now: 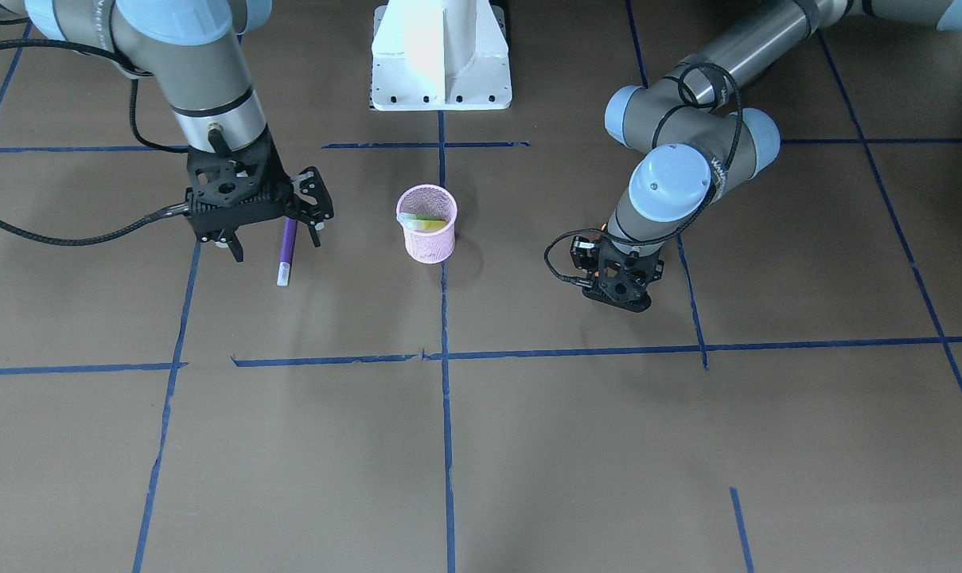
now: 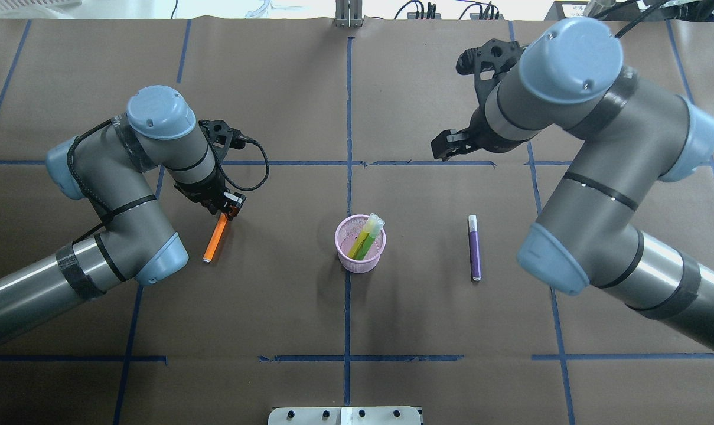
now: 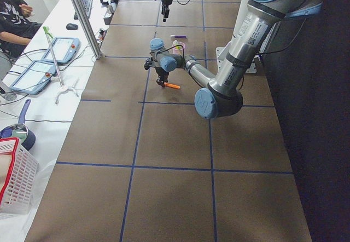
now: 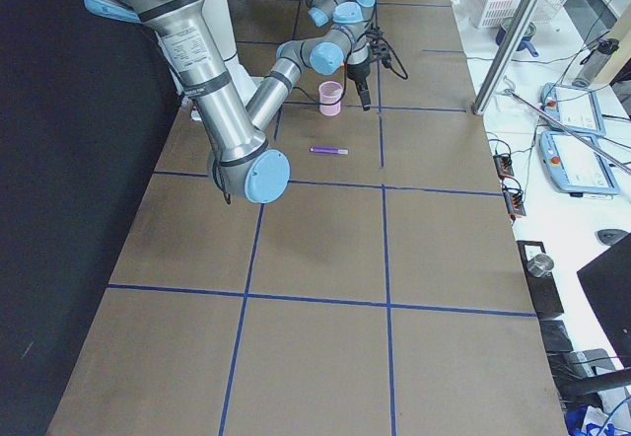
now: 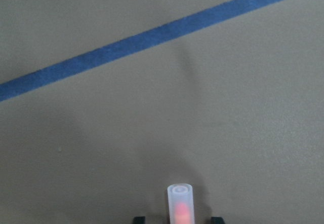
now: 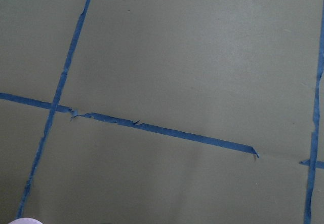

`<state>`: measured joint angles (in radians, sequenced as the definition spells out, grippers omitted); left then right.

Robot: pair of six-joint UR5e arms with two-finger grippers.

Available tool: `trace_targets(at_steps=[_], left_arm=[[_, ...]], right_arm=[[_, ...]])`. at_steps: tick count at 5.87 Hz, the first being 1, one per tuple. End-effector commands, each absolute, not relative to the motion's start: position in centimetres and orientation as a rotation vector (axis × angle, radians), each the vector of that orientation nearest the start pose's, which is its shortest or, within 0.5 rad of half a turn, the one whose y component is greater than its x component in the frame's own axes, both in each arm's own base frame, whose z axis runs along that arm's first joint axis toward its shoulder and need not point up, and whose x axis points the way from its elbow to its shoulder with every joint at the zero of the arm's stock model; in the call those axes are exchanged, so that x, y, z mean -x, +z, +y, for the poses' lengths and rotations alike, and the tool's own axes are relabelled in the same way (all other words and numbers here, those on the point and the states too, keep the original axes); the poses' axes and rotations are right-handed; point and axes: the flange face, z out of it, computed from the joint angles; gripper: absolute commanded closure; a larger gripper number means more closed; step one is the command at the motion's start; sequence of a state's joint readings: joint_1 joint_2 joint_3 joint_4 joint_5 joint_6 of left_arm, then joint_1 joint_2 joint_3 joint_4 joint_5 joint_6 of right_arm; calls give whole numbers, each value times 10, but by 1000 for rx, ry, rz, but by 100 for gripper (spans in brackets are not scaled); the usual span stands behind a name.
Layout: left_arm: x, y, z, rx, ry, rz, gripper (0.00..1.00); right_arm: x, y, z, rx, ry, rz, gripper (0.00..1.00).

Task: Collect pens into pen holder
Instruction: 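Move the right gripper toward the purple marker while the left grasps the orange highlighter, then lift the orange highlighter with the left gripper while the right lowers over the purple marker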

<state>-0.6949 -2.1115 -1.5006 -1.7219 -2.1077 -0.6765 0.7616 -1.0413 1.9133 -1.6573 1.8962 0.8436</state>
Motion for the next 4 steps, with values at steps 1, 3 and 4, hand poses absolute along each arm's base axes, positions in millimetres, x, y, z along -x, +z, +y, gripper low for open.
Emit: trace_targets(at_steps=[1,3,4], left_arm=[[-484,361,-511,-68,357,800,98],[-467,337,-516,-116,347,828,100],[-423,297,-529,-205,315,876,100]], right_arm=[[337,245,-506,-248,-85,-793,0],[314,295,-513,-208,-151,-748,0],[321,322,-519,-161,-141,-714,0]])
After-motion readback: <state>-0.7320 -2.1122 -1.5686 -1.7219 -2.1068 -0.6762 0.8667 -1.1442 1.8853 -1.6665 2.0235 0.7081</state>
